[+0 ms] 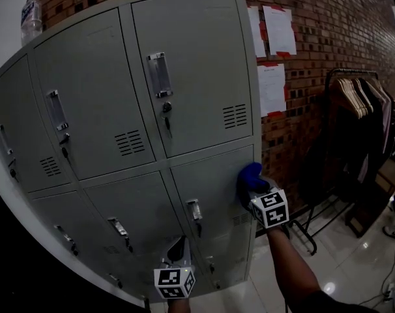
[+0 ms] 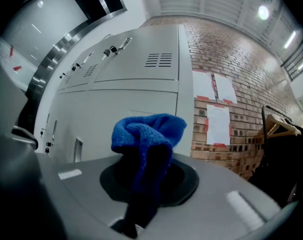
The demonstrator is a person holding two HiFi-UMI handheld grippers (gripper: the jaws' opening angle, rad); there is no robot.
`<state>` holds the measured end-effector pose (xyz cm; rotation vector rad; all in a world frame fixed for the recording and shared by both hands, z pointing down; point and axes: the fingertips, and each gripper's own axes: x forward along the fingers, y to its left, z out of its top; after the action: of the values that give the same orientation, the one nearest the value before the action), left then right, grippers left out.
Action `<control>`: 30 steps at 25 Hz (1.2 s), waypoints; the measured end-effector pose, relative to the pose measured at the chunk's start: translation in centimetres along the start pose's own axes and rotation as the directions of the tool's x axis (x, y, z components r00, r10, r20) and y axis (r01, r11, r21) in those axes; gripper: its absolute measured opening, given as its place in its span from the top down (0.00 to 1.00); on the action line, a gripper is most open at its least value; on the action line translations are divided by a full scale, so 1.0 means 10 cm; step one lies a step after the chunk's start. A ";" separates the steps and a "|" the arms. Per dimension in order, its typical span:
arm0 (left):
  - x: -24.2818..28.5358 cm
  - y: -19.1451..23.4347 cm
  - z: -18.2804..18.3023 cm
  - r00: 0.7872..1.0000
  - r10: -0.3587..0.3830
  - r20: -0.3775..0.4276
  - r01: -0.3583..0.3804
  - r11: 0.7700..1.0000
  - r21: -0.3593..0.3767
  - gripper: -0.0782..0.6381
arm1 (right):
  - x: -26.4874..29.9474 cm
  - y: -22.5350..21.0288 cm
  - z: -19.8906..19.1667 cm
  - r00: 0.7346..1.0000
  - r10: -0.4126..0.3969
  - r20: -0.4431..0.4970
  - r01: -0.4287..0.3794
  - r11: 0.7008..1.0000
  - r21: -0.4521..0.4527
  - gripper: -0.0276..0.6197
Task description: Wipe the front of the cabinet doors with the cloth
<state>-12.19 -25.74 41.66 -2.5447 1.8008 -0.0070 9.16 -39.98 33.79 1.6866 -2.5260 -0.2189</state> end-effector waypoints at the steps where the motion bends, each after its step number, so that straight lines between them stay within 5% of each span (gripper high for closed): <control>1: 0.00 -0.01 -0.01 1.000 -0.002 -0.001 0.002 1.000 -0.001 0.87 | 0.00 0.09 0.01 1.000 0.017 0.006 -0.017 1.000 0.001 0.88; 15: -0.27 0.31 -0.06 0.996 0.088 -0.006 -0.088 0.996 -0.008 0.87 | 0.30 1.97 0.06 0.927 0.374 0.036 -0.374 0.927 0.005 0.88; 23: -0.43 0.46 -0.10 0.991 0.132 -0.016 -0.132 0.991 -0.015 0.87 | 0.36 2.07 0.06 0.932 0.360 0.029 -0.360 0.933 -0.026 0.88; 30: -0.40 0.36 -0.18 0.993 0.111 -0.035 -0.111 0.994 -0.016 0.87 | 0.33 1.70 -0.02 0.954 0.298 0.016 -0.298 0.954 -0.024 0.88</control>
<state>-16.98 -23.19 43.42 -2.4666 1.9608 -0.0320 -7.58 -36.57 36.90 1.2759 -2.7365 -0.2369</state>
